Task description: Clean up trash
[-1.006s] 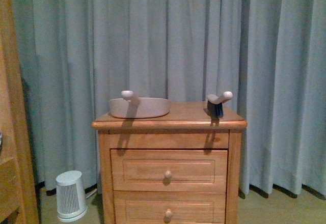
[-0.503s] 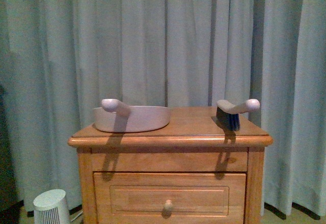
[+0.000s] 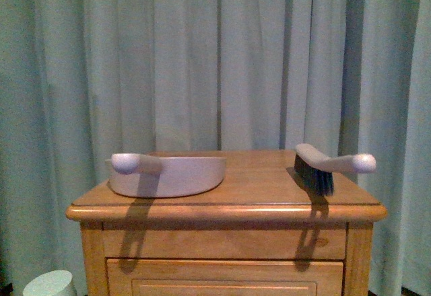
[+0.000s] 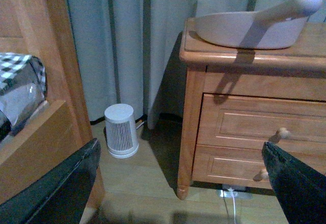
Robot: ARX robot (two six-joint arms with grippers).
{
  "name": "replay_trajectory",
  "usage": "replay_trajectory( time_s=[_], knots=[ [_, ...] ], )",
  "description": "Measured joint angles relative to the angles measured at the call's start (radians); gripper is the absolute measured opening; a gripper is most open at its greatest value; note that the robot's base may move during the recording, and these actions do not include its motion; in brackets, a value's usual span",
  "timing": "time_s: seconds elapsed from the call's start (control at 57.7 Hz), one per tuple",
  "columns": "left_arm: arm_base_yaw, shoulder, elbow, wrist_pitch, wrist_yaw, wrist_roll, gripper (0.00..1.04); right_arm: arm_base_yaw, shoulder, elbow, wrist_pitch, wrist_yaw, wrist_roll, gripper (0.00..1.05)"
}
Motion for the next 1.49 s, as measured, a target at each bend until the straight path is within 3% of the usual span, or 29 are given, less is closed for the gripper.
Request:
replay_trajectory(
  time_s=[0.503,0.624,0.746,0.867,1.162,1.318,1.492],
  knots=[
    [0.0,0.0,0.0,0.0,0.0,0.0,0.97,0.0,0.0,0.0,0.0,0.0,0.0,0.97],
    [0.048,0.188,0.098,-0.219,0.151,-0.06,0.97,0.0,0.0,0.0,0.0,0.0,0.0,0.97],
    [0.059,0.508,0.272,-0.156,0.183,-0.04,0.97,0.0,0.0,0.0,0.0,0.0,0.0,0.97],
    [-0.001,0.795,0.536,-0.144,0.11,0.043,0.97,0.0,0.0,0.0,0.0,0.0,0.0,0.97],
    [-0.272,1.341,1.194,-0.381,-0.158,0.198,0.97,0.0,0.0,0.0,0.0,0.0,0.0,0.97],
    [-0.373,1.523,1.349,-0.426,-0.243,0.196,0.97,0.0,0.0,0.0,0.0,0.0,0.0,0.97],
    [-0.412,1.682,1.448,-0.453,-0.304,0.183,0.97,0.0,0.0,0.0,0.0,0.0,0.0,0.97]
  ],
)
